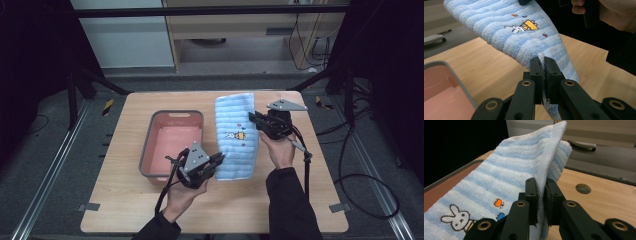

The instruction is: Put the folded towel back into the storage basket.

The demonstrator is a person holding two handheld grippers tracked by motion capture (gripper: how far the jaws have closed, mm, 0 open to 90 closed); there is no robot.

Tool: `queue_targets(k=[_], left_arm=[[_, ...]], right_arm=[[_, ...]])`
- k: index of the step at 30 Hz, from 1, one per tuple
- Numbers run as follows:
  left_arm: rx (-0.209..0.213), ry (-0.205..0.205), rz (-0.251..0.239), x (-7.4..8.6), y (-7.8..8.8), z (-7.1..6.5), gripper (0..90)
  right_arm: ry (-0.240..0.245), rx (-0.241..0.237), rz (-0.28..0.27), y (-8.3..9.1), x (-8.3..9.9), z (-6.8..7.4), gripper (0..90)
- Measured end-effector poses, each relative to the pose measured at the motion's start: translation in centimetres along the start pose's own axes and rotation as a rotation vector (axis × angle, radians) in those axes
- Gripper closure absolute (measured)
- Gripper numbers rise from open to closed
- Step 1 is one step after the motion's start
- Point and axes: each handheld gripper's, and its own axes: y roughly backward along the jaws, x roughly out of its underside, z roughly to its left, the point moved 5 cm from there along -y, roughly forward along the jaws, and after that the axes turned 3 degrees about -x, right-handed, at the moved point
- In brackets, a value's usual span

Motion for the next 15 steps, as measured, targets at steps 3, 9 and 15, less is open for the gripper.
queue_targets(k=[3,9,15], left_arm=[[-0.012,0.006,-0.010,-0.2,0.6,0.6,85.8],[-0.031,0.010,-0.019,-0.6,1.9,1.9,85.8],[-0.050,0.009,-0.025,-0.8,3.0,2.8,85.8]], right_arm=[[0.002,-0.008,-0.008,-0.5,-0.6,0.7,82.1],[0.009,-0.018,-0.021,-1.1,-1.7,1.8,82.1],[0.021,-0.026,-0.027,-2.0,-2.7,3.0,82.1]])
